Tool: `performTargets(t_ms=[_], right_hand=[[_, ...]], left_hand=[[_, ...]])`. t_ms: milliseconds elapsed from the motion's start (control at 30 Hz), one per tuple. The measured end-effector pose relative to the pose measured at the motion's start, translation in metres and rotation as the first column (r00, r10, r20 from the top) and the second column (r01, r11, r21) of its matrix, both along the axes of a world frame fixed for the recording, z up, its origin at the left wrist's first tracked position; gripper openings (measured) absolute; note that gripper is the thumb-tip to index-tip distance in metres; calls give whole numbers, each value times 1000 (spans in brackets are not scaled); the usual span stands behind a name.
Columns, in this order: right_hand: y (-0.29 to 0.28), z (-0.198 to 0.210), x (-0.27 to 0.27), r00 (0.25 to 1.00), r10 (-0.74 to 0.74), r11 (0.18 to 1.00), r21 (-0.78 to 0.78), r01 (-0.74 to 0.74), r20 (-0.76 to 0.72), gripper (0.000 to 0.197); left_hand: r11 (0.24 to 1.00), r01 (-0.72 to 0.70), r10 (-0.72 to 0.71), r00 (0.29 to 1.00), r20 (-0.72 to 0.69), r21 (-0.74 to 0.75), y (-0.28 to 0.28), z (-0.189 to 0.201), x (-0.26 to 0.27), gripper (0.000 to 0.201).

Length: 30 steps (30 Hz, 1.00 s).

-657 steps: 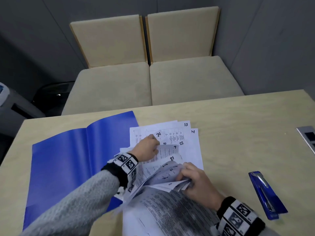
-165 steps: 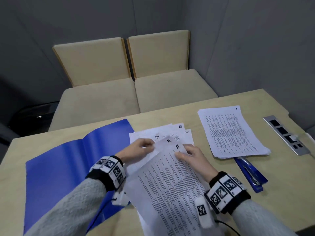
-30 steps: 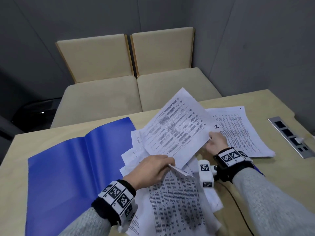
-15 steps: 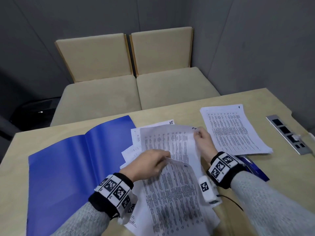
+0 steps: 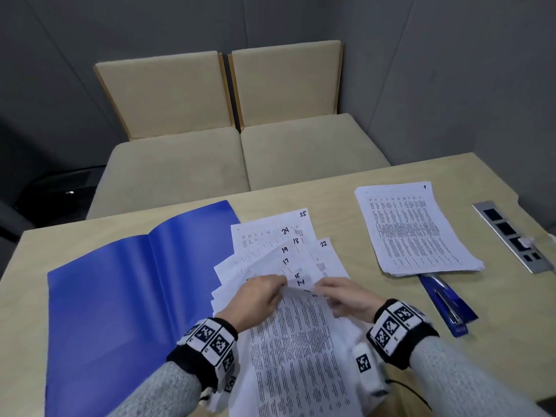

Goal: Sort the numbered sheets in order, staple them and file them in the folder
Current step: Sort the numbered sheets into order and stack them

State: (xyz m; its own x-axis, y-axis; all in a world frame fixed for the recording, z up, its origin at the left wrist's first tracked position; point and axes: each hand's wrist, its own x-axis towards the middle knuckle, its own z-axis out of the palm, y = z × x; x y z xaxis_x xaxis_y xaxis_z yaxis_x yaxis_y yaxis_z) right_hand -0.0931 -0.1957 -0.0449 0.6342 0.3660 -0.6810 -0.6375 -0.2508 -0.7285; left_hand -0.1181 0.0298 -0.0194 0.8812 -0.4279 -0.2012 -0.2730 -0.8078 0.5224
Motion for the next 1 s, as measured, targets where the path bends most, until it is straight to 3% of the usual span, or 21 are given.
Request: performTargets(t_ms=[67,100,167,300,433,567,633,700,800,867,933,1000], right_hand=[[-13,-9,8,964,-245,960,-111,256,105,12],[-18,-13,12,914,-333,898,-219,383,231,9],[-21,-20,17,862,-283,790,-408,458,420,15],[-10,-35,18,929,-143,860,-421,288,342,13],[-2,-43,13,899,-92,826,-471,309,428,20],[14,-40,8,863,-72,899,-341,273,501,21],[21,-36,12,855,58,926,-349,147,515,23],[28,-36,21,835,224,896,-444,27,502,32],[39,-32,28,797,324,853,-522,-13,509,5],[42,-27,27,773,271,885,-464,34,573,24],[40,-8,24,769,71,954,-269,135,635,25],[33,18,23,731,-128,961,-99,259,670,20]], left_hand=[[1000,14,-13,999,36,-25,2,-6,-6,10],[999,22,-20,998,62,-31,3,-7,-8,12],[998,42,-38,994,107,-41,4,-8,-11,15],[995,90,-82,982,170,-38,7,-10,-19,19],[994,110,-104,978,181,-24,14,-13,-29,27],[994,102,-95,980,176,-30,19,-15,-35,28],[996,83,-76,981,179,-31,19,-15,-35,24],[996,80,-72,981,180,-37,18,-14,-34,21],[996,80,-71,979,189,-39,16,-10,-34,22],[997,71,-61,978,199,-44,18,-8,-35,21],[997,54,-44,978,206,-46,19,-6,-34,22],[998,46,-37,977,210,-39,20,-5,-33,23]])
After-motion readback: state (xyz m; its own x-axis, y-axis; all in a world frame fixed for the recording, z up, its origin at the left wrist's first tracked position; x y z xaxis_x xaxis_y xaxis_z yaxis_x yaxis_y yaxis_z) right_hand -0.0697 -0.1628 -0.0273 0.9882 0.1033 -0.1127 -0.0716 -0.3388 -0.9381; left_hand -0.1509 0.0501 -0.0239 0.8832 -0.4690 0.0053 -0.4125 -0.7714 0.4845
